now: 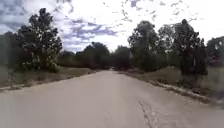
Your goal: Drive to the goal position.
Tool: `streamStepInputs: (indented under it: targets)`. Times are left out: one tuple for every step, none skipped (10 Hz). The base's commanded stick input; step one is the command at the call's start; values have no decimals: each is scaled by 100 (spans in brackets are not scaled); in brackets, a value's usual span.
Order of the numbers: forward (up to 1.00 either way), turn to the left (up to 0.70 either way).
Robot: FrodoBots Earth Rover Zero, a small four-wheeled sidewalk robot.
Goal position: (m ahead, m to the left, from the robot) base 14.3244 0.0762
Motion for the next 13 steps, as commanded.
streamStepInputs:
  targets:
    - [85, 0]
    - [85, 0]
    - [85, 0]
    - [85, 0]
    - [85, 0]
    - [85, 0]
    - [85, 0]
    - [85, 0]
    - [85, 0]
    - [85, 0]
    - [85, 0]
    - [85, 0]
    - [85, 0]
